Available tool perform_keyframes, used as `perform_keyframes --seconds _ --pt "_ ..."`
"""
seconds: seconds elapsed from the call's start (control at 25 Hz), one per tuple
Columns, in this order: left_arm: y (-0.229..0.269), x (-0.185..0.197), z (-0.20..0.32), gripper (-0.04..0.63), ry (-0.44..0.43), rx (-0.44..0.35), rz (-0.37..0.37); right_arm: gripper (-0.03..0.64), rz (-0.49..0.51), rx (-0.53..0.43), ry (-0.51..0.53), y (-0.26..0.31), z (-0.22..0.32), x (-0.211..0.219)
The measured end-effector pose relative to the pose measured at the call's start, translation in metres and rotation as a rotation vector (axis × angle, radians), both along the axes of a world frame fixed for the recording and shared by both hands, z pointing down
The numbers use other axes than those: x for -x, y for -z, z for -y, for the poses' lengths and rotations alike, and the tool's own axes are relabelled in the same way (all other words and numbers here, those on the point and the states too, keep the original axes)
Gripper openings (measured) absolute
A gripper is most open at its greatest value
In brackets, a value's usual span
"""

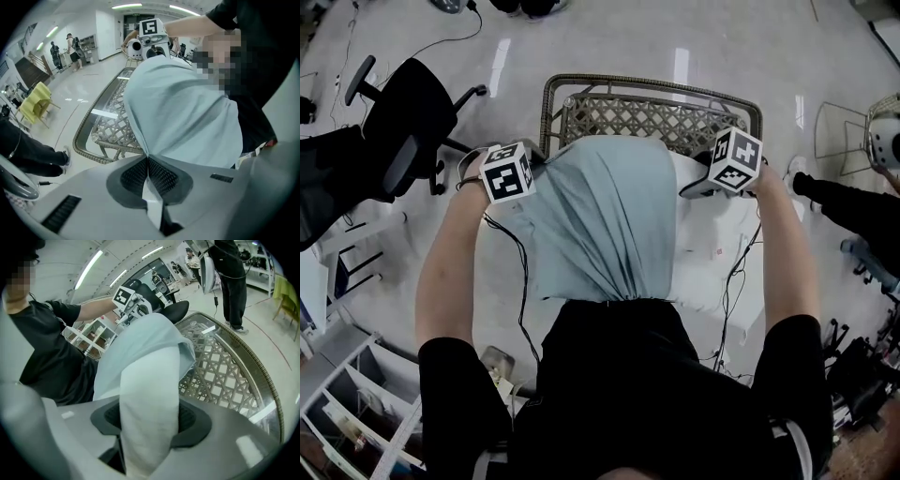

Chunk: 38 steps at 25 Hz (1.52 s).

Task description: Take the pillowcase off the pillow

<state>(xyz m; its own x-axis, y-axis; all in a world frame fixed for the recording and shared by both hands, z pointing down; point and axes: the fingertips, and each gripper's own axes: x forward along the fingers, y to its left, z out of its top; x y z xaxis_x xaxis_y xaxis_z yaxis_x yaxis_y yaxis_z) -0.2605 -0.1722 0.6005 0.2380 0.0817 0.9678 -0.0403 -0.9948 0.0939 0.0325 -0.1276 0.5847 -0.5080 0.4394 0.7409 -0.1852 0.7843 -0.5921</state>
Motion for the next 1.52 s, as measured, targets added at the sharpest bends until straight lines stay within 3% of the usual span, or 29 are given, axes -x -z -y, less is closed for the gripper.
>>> perform_keyframes --seconds 0.16,0.32,0.4,0.8,1.36,1.44,1.52 --pt "0.019 0.019 0.001 0.008 0.097 -0.002 -0.085 0.258 -0.008 0.024 -0.032 -0.001 0.003 -0.012" --pt "0.013 0.022 -0.009 0.008 -0.040 -0.033 0.033 0.256 -0.017 0.003 -0.011 0.000 0.010 -0.007" --pt "0.008 0.029 -0.015 0.008 -0.058 -0.027 0.057 0.256 -0.011 0.005 -0.017 -0.001 0.013 -0.008" --pt "0.013 0.061 -0.059 0.008 0.055 0.041 0.027 0.255 0.000 0.039 -0.055 -0.005 0.021 -0.024" --pt "0.054 0.070 -0.087 0.008 0.129 0.015 0.000 0.262 -0.041 0.007 -0.158 -0.003 0.039 -0.061" --pt "0.059 0.075 -0.094 0.008 0.129 0.018 0.016 0.264 -0.049 0.001 -0.175 -0.003 0.042 -0.066" --pt "0.056 0.088 -0.110 0.008 0.100 0.040 0.080 0.264 -0.085 -0.021 -0.212 -0.007 0.049 -0.078"
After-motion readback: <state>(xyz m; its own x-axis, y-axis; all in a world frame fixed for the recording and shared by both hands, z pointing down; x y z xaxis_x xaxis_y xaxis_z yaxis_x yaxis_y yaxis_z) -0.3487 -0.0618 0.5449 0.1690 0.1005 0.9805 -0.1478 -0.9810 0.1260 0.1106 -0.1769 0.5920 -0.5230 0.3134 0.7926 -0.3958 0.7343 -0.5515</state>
